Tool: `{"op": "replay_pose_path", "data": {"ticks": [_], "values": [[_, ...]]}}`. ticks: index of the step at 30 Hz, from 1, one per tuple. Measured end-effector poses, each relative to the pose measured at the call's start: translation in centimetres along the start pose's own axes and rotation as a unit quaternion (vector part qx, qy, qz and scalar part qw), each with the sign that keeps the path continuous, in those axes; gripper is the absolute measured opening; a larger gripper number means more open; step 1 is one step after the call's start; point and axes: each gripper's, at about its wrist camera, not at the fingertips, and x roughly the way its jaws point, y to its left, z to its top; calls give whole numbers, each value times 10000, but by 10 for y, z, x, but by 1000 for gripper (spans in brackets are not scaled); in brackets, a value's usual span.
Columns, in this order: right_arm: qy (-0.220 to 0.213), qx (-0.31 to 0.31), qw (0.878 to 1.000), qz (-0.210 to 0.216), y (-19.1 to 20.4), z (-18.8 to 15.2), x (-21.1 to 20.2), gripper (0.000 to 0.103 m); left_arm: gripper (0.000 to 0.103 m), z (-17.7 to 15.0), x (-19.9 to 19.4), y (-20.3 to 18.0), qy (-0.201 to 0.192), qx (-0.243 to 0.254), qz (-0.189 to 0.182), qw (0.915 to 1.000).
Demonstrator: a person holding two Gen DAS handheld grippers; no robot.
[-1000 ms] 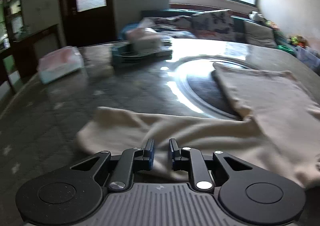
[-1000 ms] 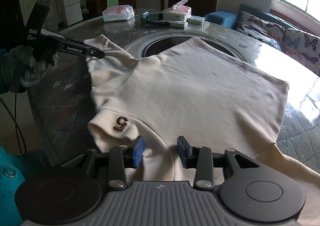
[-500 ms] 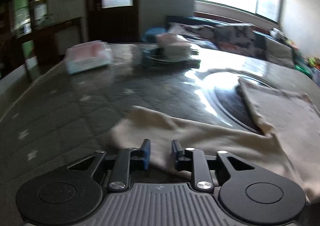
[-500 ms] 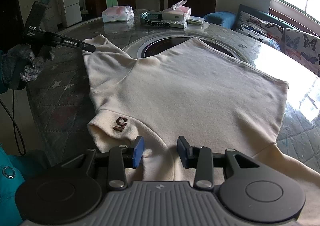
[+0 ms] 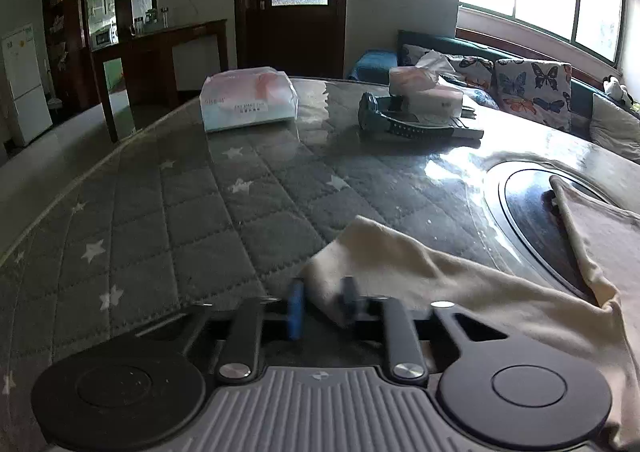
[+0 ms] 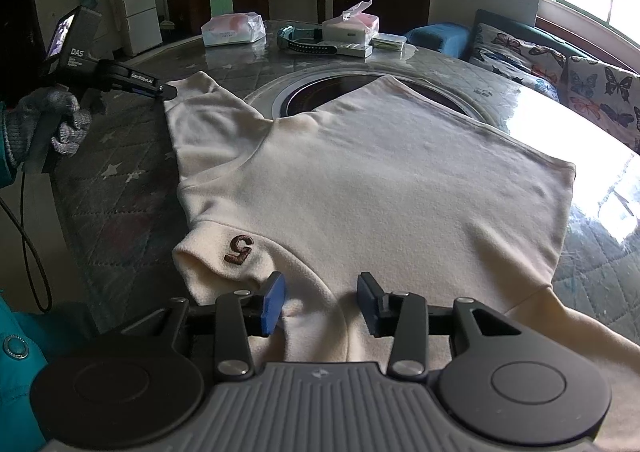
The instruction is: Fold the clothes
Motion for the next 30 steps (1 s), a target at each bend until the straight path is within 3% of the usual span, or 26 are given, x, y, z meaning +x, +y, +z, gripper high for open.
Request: {"op": "replay_pose_path", "data": {"ticks": [2,7,12,16,22,30], "values": [[-7,10,10000,-4,0,0,0,41,7,1,2,1,-25,3,54,10000],[-22,28,10000,1,-1,-1,0,41,5,5,4,4,-41,27,234,9997],[-11,17,10000,-4,-1,0,1,42,6,7,5,7,41,-34,179,9998],[-23,8,10000,-6,0,2,0,42,11,8,3,10,105,-178,-3,9998],[-130,-51,9999,7,4,8,-3,42,33,6,-9,10,101,-302,-122,9994],[-243,-134,9996,17,8,15,-6,42,31,2,-6,5,247,-432,-152,9986]]}}
